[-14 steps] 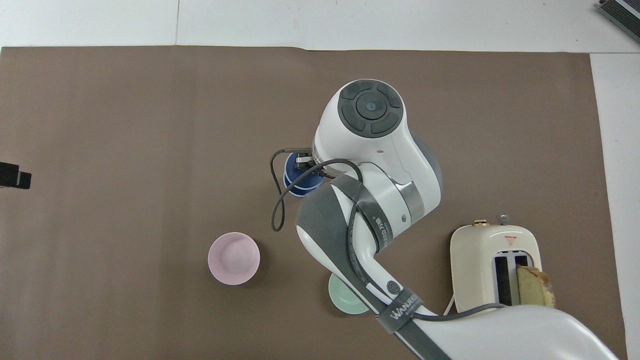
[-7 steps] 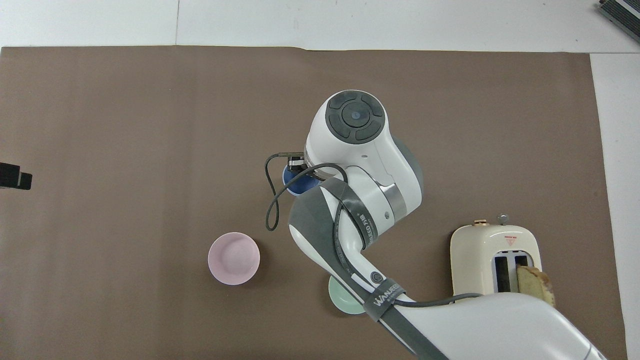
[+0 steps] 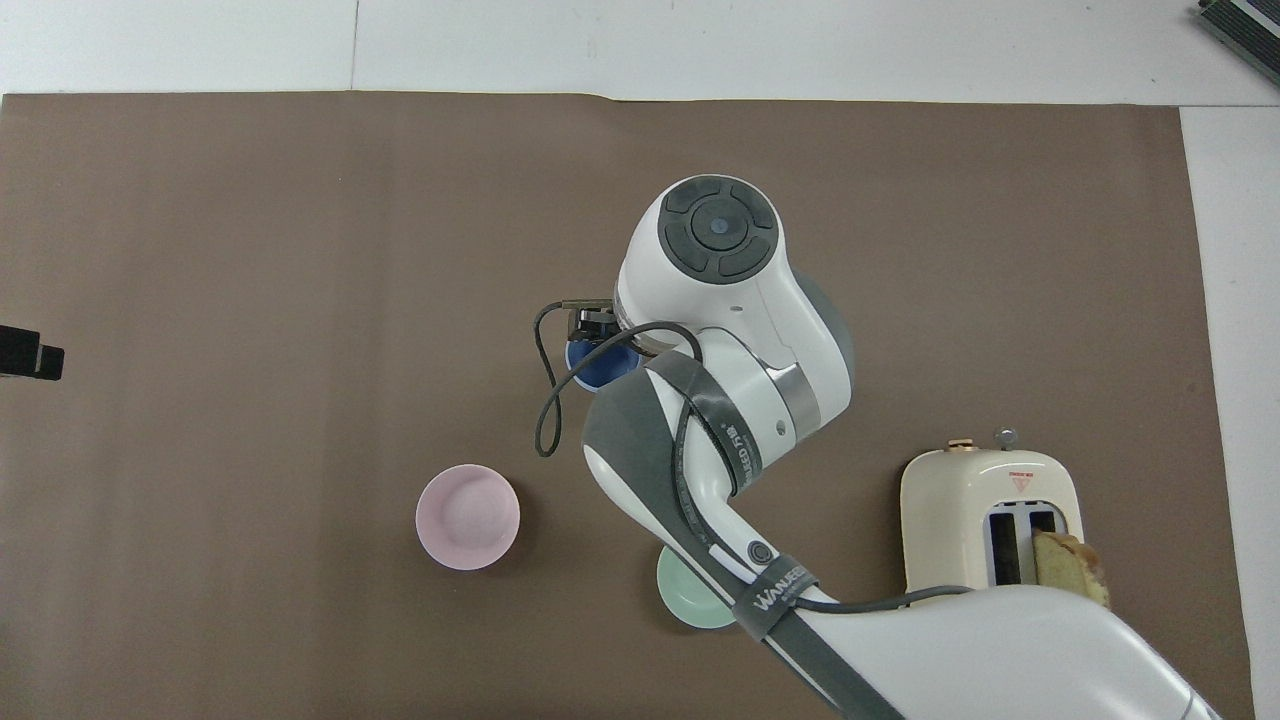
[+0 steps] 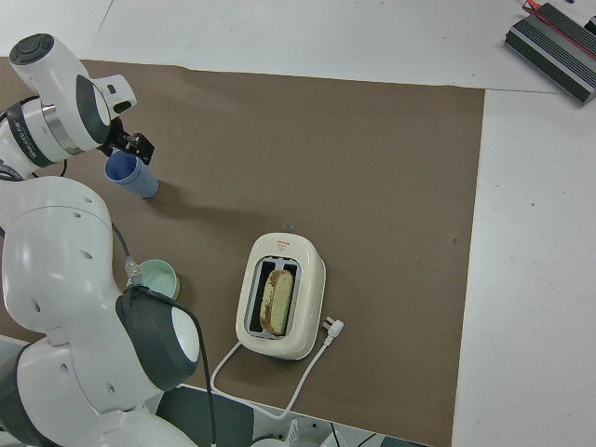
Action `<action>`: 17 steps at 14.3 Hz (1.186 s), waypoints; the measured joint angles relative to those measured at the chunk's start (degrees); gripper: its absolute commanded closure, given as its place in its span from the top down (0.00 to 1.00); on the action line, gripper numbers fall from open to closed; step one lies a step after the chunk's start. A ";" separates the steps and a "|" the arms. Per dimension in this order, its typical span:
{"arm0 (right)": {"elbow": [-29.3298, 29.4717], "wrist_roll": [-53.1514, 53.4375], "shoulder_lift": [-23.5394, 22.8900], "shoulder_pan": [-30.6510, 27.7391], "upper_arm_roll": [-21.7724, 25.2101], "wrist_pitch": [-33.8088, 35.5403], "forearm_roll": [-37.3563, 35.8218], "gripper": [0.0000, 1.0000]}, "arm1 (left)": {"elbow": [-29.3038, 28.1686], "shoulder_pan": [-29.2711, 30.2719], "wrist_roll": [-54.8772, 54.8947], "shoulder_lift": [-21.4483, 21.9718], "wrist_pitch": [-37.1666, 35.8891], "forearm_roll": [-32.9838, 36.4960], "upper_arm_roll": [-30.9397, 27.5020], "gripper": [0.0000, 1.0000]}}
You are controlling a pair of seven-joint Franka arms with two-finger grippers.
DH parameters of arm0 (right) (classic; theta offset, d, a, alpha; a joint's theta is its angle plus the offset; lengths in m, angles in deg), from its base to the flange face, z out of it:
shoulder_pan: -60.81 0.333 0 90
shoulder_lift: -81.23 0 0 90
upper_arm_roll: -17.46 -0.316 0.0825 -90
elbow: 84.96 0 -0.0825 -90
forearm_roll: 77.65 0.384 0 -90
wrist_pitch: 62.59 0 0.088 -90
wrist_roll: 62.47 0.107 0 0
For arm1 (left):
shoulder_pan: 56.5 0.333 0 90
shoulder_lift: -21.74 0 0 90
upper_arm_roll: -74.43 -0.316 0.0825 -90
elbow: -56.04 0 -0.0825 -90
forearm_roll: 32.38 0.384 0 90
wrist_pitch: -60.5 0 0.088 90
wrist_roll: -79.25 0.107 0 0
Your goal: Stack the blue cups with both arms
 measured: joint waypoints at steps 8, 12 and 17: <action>5.13 -17.13 8.36 -12.59 0.72 18.09 -1.67 1.00 | 0.00 0.00 0.00 0.00 -0.02 0.00 0.00 1.00; 5.83 -25.10 12.79 -18.14 0.80 23.33 -4.40 1.00 | 0.00 0.00 0.00 0.00 -0.04 0.00 0.00 1.00; 5.96 -28.04 18.34 -22.29 0.81 25.35 -5.87 1.00 | 0.00 0.00 0.00 0.00 -0.04 0.00 0.00 1.00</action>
